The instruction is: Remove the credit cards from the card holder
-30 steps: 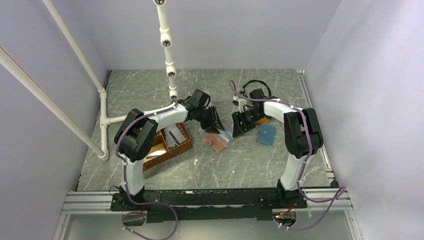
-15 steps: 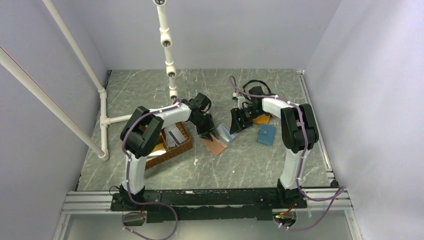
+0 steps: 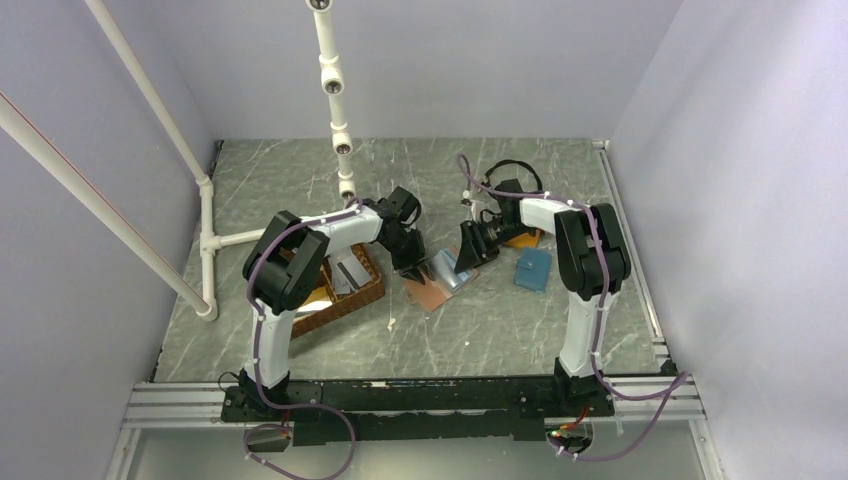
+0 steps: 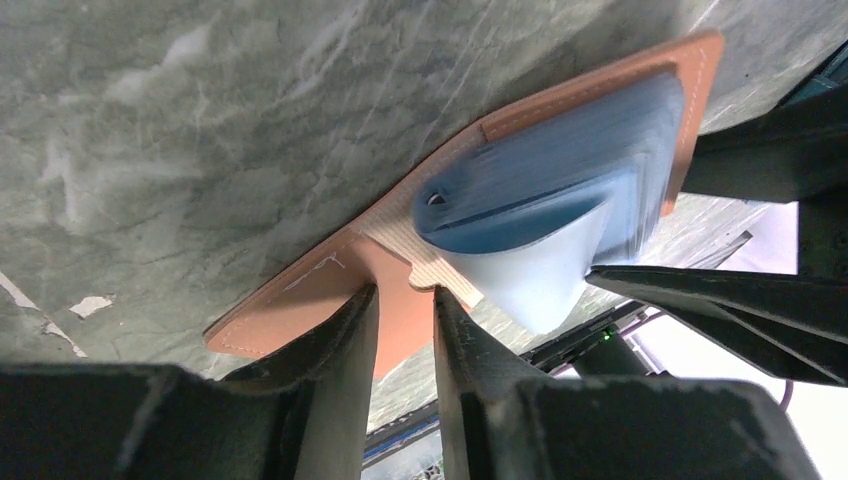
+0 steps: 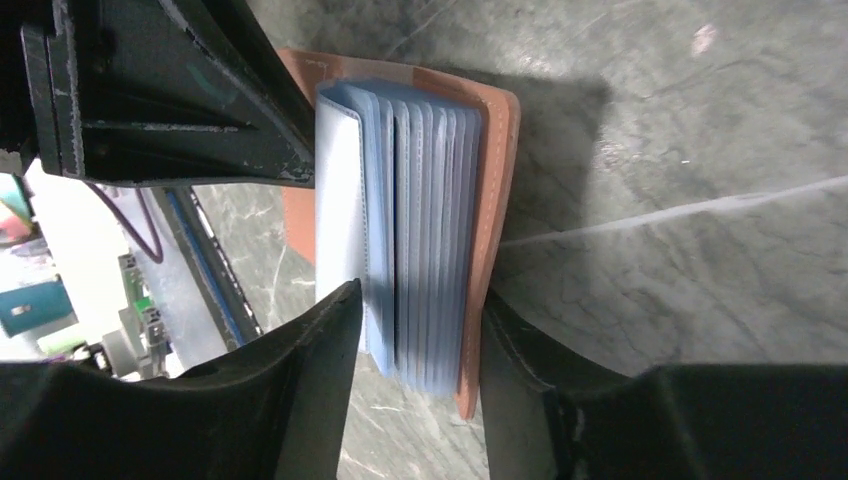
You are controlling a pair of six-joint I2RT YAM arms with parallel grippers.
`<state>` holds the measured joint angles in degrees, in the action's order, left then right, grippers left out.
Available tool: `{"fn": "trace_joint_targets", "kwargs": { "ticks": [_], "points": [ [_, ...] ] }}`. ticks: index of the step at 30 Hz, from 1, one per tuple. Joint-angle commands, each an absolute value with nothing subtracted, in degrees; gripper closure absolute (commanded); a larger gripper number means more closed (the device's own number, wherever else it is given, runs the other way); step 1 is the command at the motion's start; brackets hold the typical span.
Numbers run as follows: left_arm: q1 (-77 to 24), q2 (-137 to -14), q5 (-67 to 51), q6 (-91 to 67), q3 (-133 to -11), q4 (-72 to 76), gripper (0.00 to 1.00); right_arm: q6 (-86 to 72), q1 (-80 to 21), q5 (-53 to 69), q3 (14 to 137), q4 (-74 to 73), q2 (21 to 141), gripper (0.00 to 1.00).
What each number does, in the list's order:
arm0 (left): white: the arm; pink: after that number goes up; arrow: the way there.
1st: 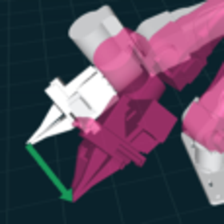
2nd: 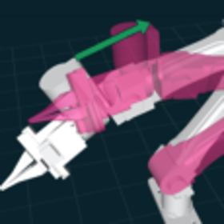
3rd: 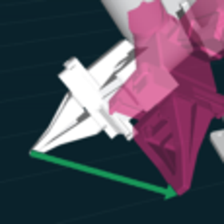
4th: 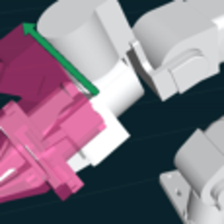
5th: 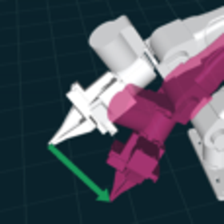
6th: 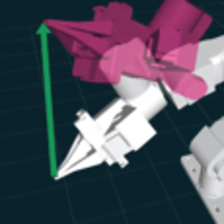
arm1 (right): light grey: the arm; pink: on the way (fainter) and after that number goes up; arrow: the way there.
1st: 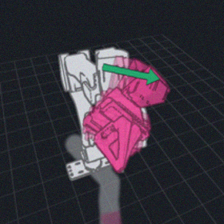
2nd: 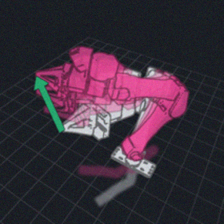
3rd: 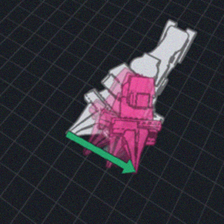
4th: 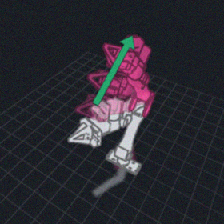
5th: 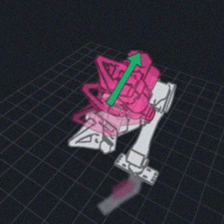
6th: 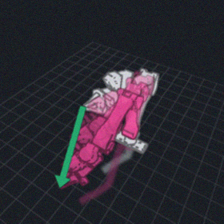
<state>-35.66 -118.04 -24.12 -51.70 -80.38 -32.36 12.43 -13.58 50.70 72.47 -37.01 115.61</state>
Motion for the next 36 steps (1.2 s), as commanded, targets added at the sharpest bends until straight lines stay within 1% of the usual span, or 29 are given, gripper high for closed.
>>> {"fn": "trace_joint_targets", "kwargs": {
  "ticks": [1, 2, 5, 6, 7, 8, 14, 17, 20, 23, 27, 32, 36],
  "points": [
    [-35.77, -118.79, -23.97, -50.5, -81.68, -31.24, 0.68, 12.84, -14.59, 57.18, 71.42, -38.3, 115.95, 0.58],
    [-35.77, -118.57, -23.91, -50.46, -81.7, -30.88, 0.68, 12.69, -14.52, 58.0, 71.19, -38.05, 115.62, 0.63],
    [-35.75, -117.33, -24.08, -50.36, -81.05, -29.16, 0.68, 12.17, -14.27, 58.26, 70.44, -36.79, 113.32, 0.88],
    [-35.77, -116.54, -24.19, -50.36, -80.77, -28.25, 0.67, 12.13, -14.04, 57.59, 70.14, -36.32, 112.17, 0.95],
    [-35.77, -115.69, -24.35, -50.25, -80.64, -27.36, 0.66, 12.24, -13.8, 56.19, 69.81, -35.99, 110.22, 0.98],
    [-35.77, -114.77, -24.35, -50.01, -80.65, -26.58, 0.65, 12.48, -13.56, 54.32, 69.36, -35.57, 108.39, 1.0],
    [-35.66, -109.28, -26.45, -50.66, -79.1, -19.63, 0.59, 12.34, -13.4, 39.44, 63.45, -31.58, 95.96, 1.0],
    [-35.61, -107.56, -28.18, -52.92, -76.56, -13.63, 0.55, 13.28, -13.53, 32.88, 61.39, -31.21, 92.42, 1.0],
    [-35.51, -108.02, -30.9, -56.21, -74.97, -8.18, 0.53, 13.89, -14.19, 29.91, 60.45, -31.42, 90.88, 1.0],
    [-35.42, -110.54, -34.19, -59.6, -74.45, -3.39, 0.48, 14.59, -16.06, 27.11, 60.06, -31.3, 90.96, 0.93],
    [-35.46, -113.27, -35.01, -61.02, -75.0, -3.35, 0.45, 15.28, -18.25, 23.98, 59.96, -31.0, 92.07, 0.85],
    [-35.51, -114.11, -34.02, -60.3, -75.11, -6.84, 0.44, 15.47, -20.04, 26.0, 59.68, -31.18, 92.39, 0.71],
    [-35.5, -114.07, -33.77, -60.28, -74.21, -8.09, 0.44, 15.08, -20.3, 29.02, 59.79, -31.43, 92.96, 0.64]
  ]
}}
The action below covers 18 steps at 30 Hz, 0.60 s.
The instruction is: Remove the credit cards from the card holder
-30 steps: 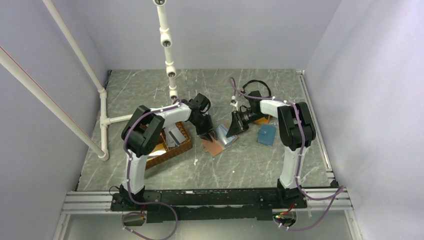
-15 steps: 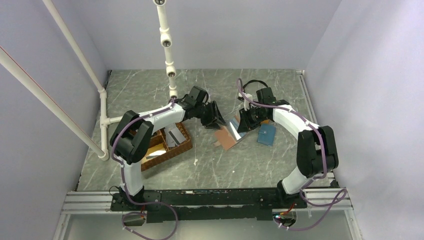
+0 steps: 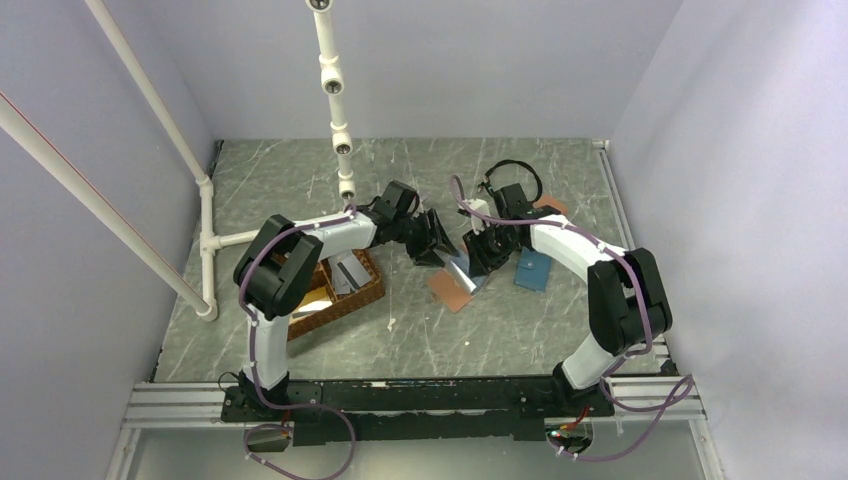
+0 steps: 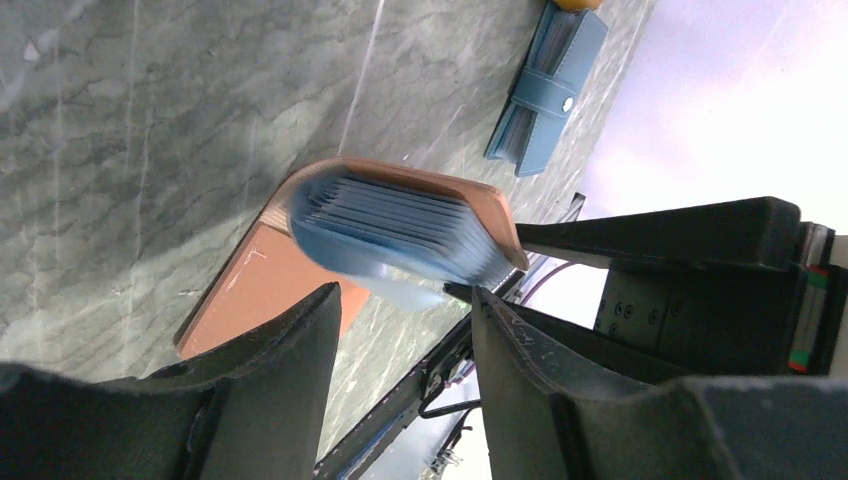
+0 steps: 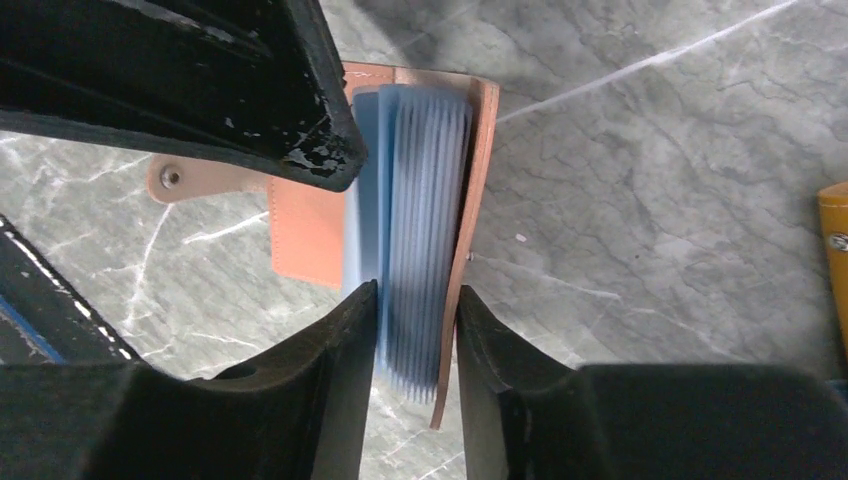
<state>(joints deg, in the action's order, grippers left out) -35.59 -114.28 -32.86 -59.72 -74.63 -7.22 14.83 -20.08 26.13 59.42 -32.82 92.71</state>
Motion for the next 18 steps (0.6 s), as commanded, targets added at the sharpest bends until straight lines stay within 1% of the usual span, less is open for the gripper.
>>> {"fn": "trace_joint_targets", "kwargs": {
  "ticks": [1, 5, 11, 18],
  "points": [
    [-35.51, -114.0, -33.71, -60.17, -74.12, -8.47, 0.44, 15.16, -20.3, 29.84, 59.91, -31.68, 92.98, 0.61],
    [-35.51, -114.66, -33.49, -59.62, -74.31, -10.76, 0.44, 14.91, -20.3, 31.94, 59.88, -31.73, 93.08, 0.56],
    [-35.51, -115.66, -33.31, -58.93, -73.97, -13.37, 0.46, 13.37, -19.24, 32.09, 59.85, -31.12, 93.84, 0.56],
    [-35.51, -116.81, -32.63, -57.3, -74.48, -16.71, 0.47, 12.91, -17.25, 34.65, 59.9, -31.11, 94.63, 0.48]
  ]
}}
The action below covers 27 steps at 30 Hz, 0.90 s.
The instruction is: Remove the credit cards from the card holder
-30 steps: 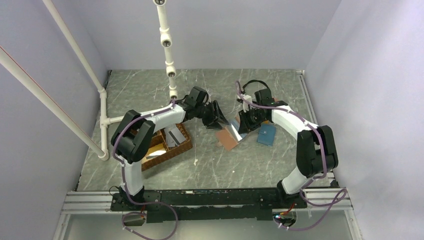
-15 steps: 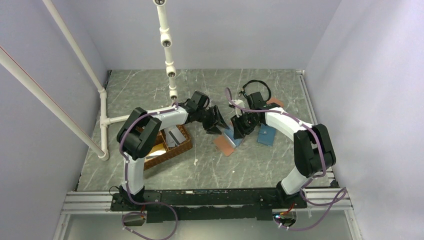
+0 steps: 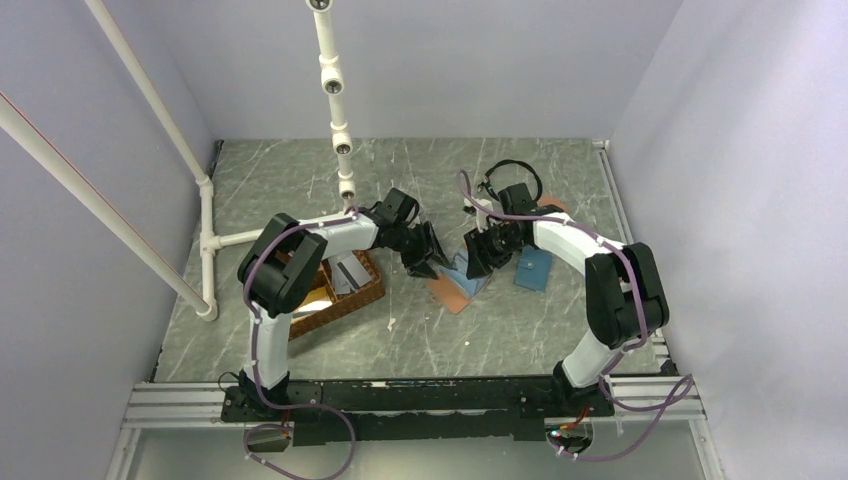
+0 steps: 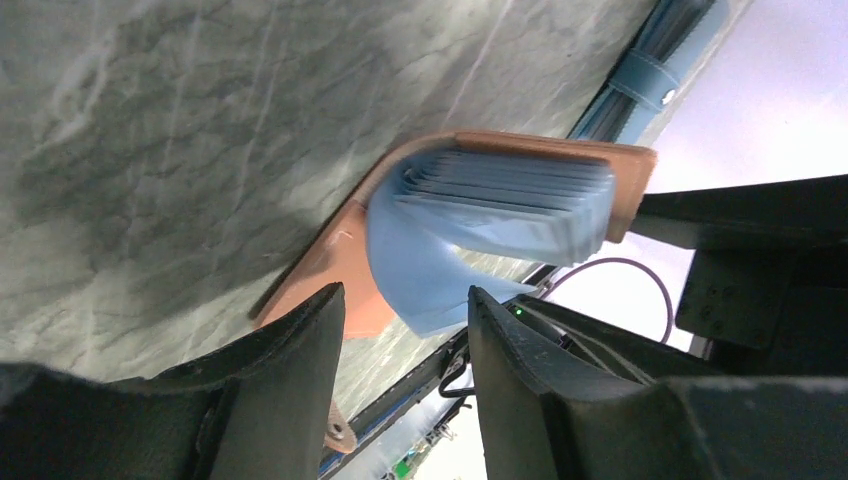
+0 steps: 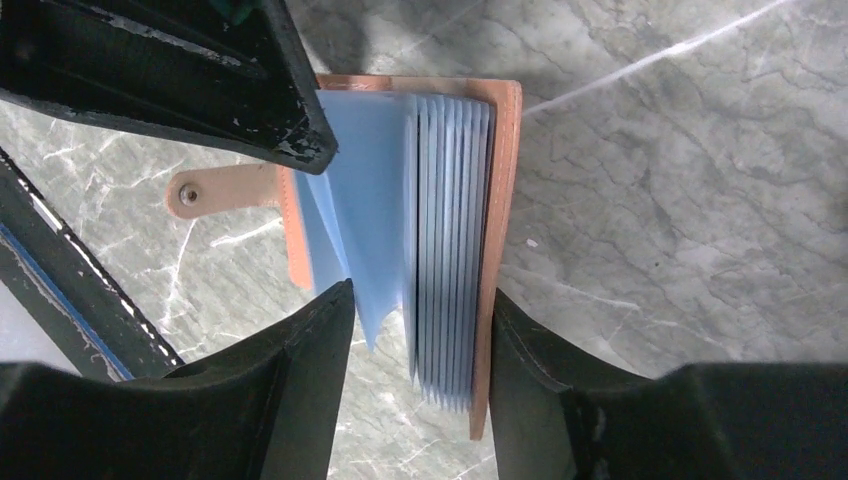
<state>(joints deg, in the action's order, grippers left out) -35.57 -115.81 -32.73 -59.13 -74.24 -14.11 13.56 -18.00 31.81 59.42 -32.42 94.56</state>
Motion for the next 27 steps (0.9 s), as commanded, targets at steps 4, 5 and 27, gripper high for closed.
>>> {"fn": "trace_joint_targets", "kwargs": {
  "ticks": [4, 5, 27],
  "points": [
    [-35.42, -117.31, -32.06, -56.69, -74.84, -18.0, 0.47, 12.77, -16.65, 35.7, 59.68, -30.98, 94.39, 0.43],
    [-35.42, -117.31, -31.74, -56.5, -74.94, -18.47, 0.47, 12.68, -16.31, 36.47, 59.68, -30.94, 94.39, 0.41],
    [-35.24, -119.66, -32.94, -51.26, -77.82, -24.68, 0.47, 14.32, -15.16, 27.22, 59.23, -30.06, 96.67, 0.32]
  ]
}}
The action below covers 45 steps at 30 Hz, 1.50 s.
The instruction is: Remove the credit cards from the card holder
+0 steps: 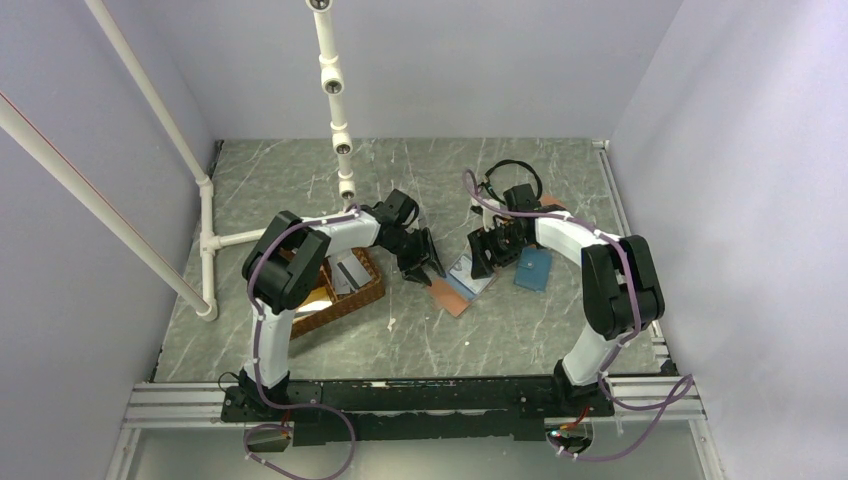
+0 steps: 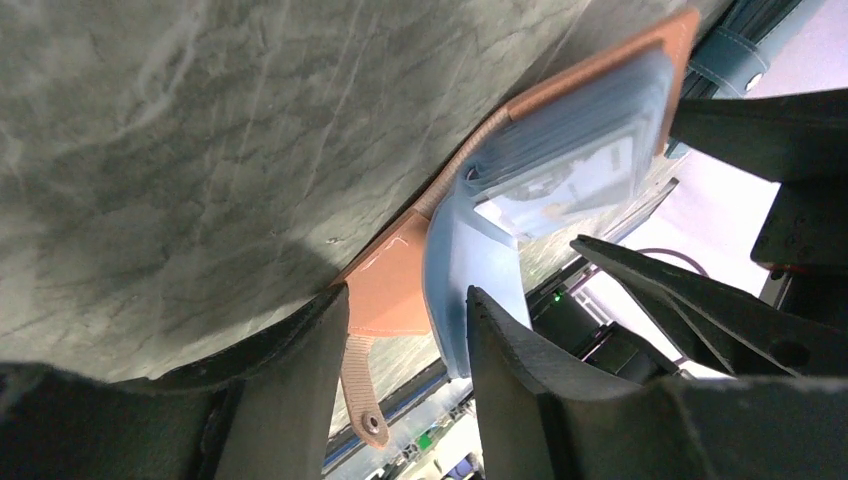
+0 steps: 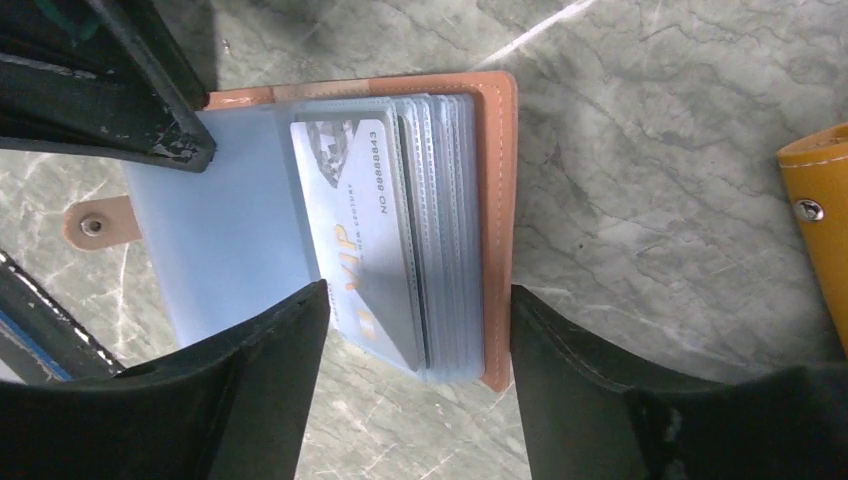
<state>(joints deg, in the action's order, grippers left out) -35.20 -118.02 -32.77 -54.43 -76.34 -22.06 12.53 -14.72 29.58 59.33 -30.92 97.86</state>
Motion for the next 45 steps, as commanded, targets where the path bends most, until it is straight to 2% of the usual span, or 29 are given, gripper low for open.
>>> {"fn": "trace_joint_targets", "kwargs": {
  "ticks": [1, 8, 10, 11, 18, 24, 26, 27, 34, 36, 39, 45],
  "points": [
    [-35.24, -119.75, -33.22, -50.85, -78.14, -25.24, 0.47, 14.51, -15.36, 26.78, 59.08, -29.99, 96.41, 0.29],
    [-35.2, -120.41, -35.06, -48.68, -79.76, -28.13, 0.47, 17.01, -17.44, 21.8, 58.57, -29.97, 94.41, 0.16],
    [-35.24, -120.45, -35.56, -48.16, -80.1, -28.66, 0.47, 17.75, -18.31, 20.4, 58.37, -29.97, 93.5, 0.09],
    [-35.21, -120.37, -35.66, -47.81, -80.22, -28.99, 0.48, 18.15, -18.63, 19.91, 58.36, -30.08, 92.97, 0.02],
    [-35.24, -120.59, -37.21, -45.85, -80.29, -31.62, 0.48, 21.18, -19.69, 21.37, 58.29, -31.75, 89.51, 0.0],
    [-35.24, -120.93, -37.41, -45.61, -80.07, -32.74, 0.48, 26.02, -23.55, 31.21, 55.79, -34.17, 86.47, 0.01],
    [-35.24, -120.98, -37.34, -45.7, -80.11, -32.86, 0.48, 27.1, -25.77, 31.28, 54.5, -33.71, 86.27, 0.07],
    [-35.24, -120.88, -37.23, -45.75, -80.01, -32.87, 0.48, 27.26, -26.6, 31.48, 54.03, -33.44, 86.53, 0.13],
    [-35.2, -120.06, -37.13, -46.73, -78.66, -32.05, 0.47, 25.51, -31.06, 28.49, 54.69, -31.11, 92.09, 0.73],
    [-35.03, -119.38, -36.65, -47.05, -78.21, -31.89, 0.48, 25.57, -32.22, 27.86, 55.15, -31.18, 94.37, 0.84],
    [-34.52, -117.43, -36.15, -48.17, -76.82, -30.11, 0.47, 25.46, -33.72, 27.54, 55.69, -31.53, 96.38, 0.9],
    [-32.82, -111.6, -36.0, -51.38, -72.23, -23.71, 0.47, 24.7, -34.14, 28.66, 56.73, -32.51, 98.24, 0.9]
  ]
}}
